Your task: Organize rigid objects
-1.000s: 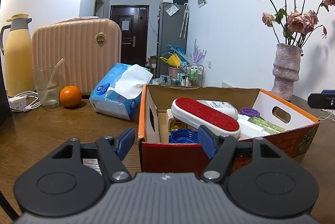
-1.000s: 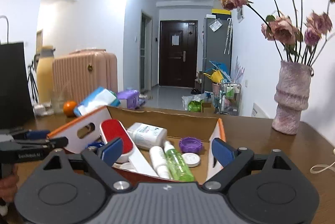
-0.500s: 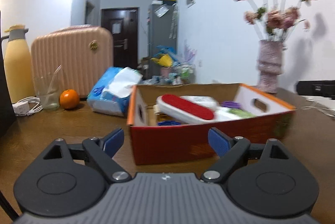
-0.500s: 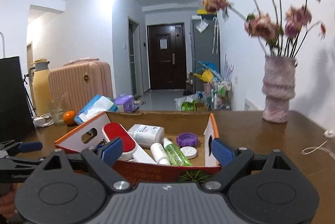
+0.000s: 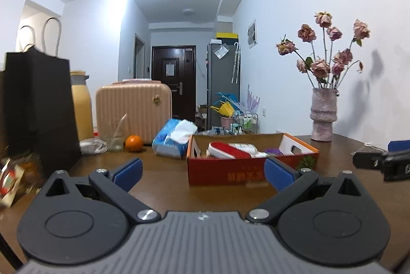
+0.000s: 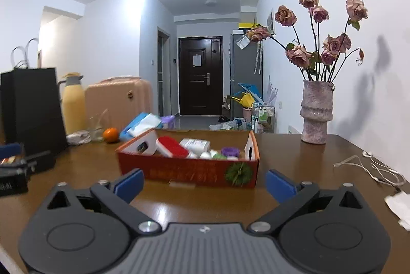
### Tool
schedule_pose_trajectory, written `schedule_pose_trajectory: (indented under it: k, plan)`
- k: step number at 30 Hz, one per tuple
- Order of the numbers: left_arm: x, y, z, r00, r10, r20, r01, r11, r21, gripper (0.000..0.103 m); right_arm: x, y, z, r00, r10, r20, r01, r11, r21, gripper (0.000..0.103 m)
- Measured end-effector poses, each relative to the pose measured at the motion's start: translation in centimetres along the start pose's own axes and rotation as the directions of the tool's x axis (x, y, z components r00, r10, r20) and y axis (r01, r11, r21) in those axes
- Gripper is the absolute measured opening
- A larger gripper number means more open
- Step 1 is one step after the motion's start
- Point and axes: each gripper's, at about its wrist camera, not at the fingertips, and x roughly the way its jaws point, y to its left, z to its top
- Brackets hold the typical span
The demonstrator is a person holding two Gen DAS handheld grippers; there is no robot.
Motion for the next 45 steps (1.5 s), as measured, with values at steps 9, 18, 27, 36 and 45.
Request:
schedule_pose_trajectory:
  k: [9,18,27,36,45]
  plan:
    - [-9.0,0.8,-2.2,1.0,0.03,-0.007,-0.03,0.999,-0.029,0.103,-8.3,3.0,-4.2,1.0,-0.015,-0.014,0.015,1.0,-0.004,0.103]
    - [-11.4,0.6,0.0,1.0,0.026,0.007,-0.025,0.997,-0.076,0.103,-13.1,4.4,-4.1,0.999,-0.014,0.04,0.012,1.0,0.028,0.103]
    - [-12.1,0.7,0.5,1.0,-0.006,0.013,0.007,0.997,-0.071,0.103,-15.3,4.4,-3.9,0.997,-0.013,0.078,0.01,0.999,0.03,0.103]
    - [-12.2,0.5,0.2,1.0,-0.011,0.007,0.012,0.998,-0.058,0.103,-14.8,4.9,-4.2,0.998,0.005,0.063,-0.007,1.0,0.03,0.103]
    - [-12.3,0.2,0.3,1.0,-0.02,0.012,0.021,0.998,-0.051,0.103,-15.1,4.8,-4.3,0.998,0.007,0.065,-0.01,0.999,0.036,0.103]
